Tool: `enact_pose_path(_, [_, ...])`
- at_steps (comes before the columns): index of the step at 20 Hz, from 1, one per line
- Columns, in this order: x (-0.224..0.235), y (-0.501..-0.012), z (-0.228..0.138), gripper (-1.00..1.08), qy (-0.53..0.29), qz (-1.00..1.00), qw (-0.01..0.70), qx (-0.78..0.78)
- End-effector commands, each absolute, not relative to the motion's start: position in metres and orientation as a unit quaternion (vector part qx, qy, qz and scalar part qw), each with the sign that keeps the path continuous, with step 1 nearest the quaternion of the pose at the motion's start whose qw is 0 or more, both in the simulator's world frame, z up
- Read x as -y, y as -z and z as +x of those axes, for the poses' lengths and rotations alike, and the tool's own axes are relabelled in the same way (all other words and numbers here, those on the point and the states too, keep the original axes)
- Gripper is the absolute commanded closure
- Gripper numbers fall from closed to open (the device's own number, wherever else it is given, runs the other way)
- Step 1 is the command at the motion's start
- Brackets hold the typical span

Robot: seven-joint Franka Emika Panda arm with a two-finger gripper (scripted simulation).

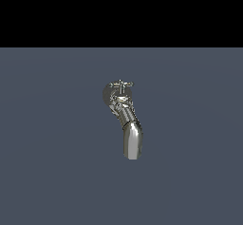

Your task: Turn on the faucet by rotating a designated handle.

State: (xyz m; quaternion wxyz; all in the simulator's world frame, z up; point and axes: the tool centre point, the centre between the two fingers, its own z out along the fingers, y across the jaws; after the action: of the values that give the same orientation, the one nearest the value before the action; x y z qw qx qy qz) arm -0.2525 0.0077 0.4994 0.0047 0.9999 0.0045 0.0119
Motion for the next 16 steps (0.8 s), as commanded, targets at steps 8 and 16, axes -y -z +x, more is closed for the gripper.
enact_pose_path(8, [-0.021,-0.374,-0.212,0.07,0.078,0.996,0.005,-0.041])
enact_pose_path(16, [0.025,-0.289,-0.132,0.68,0.066,0.998,-0.013,0.015])
